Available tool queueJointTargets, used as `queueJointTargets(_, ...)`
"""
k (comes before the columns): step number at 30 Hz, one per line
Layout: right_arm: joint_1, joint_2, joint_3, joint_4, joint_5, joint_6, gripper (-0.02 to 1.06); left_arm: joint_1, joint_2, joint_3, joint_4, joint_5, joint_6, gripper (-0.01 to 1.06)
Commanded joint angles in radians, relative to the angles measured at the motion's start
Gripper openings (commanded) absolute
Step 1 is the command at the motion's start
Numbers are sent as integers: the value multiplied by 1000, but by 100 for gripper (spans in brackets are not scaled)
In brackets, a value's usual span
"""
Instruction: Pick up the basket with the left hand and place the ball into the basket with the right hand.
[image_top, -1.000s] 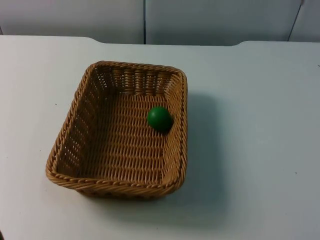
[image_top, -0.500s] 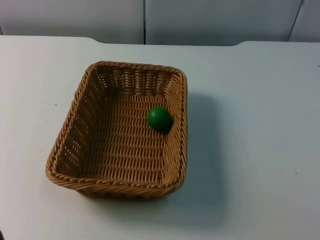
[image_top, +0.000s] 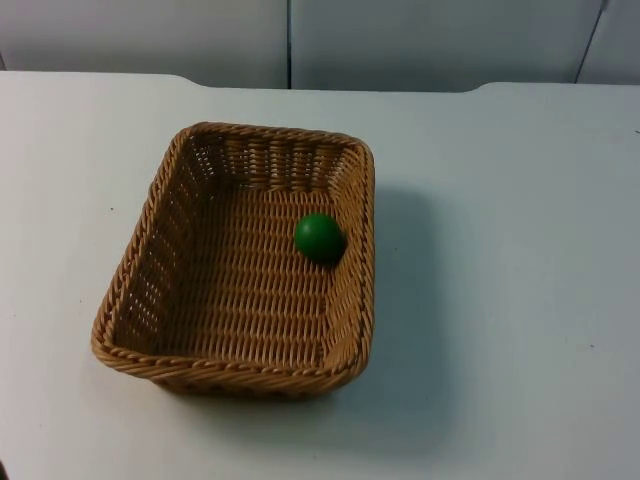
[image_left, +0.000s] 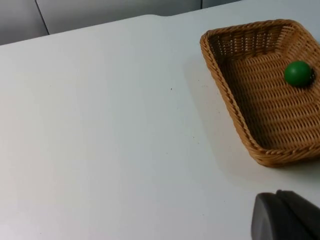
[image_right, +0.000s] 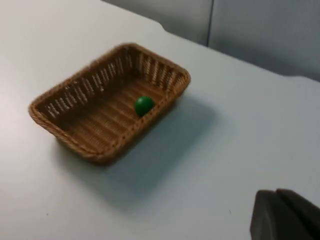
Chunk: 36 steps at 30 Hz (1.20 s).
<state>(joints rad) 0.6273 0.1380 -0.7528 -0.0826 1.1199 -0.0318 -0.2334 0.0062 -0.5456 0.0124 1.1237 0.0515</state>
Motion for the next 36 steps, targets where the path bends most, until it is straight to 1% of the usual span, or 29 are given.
queueJointTargets(1,0,-138,103,111,-69,-83,0,-8,-6,3,-2,-5,1,0)
queueJointTargets(2,0,-138,103,111,-69,-83,0,-8,-6,3,-2,-5,1,0)
queueJointTargets(3,0,-138,130,127,-72,-102,0,-8,-6,3,-2,-5,1,0)
queueJointTargets(5,11,-138,166,163,-14,-107,0,-8,-6,3,-7,-4,1,0)
queueJointTargets(8,11,-138,209,157,1,-114,0,-8,-6,2,-3,-6,1,0)
queueJointTargets(9,11,-138,228,151,-8,-116,0,-8,-6,2,-3,-6,1,0)
queueJointTargets(10,11,-138,230,151,-48,-113,0,-8,-6,2,-3,-6,1,0)
queueJointTargets(18,6,-138,232,163,-50,-108,0,-8,-6,2,-2,-4,1,0)
queueJointTargets(20,-58,-138,232,178,-50,-108,0,-8,-6,2,-2,-4,1,0)
queueJointTargets(21,-58,-138,232,178,-50,-108,0,-8,-6,2,-2,-4,1,0)
queueJointTargets(25,-288,-138,230,185,-50,-108,0,-8,-6,2,-2,-4,1,0)
queueJointTargets(26,-288,-138,230,185,-50,-108,0,-8,-6,2,-2,-4,1,0)
queueJointTargets(30,-489,-138,230,187,-52,-108,0,-8,-6,2,-2,-4,1,0)
queueJointTargets(31,-489,-138,230,187,-52,-108,0,-8,-6,2,-2,-4,1,0)
queueJointTargets(33,-596,-138,230,187,-52,-108,0,-8,-6,2,-2,-4,1,0)
queueJointTargets(34,-616,-138,230,187,-52,-108,0,-8,-6,2,-2,-4,1,0)
queueJointTargets(36,-688,-138,230,189,-52,-108,0,-8,-6,2,-2,-4,1,0)
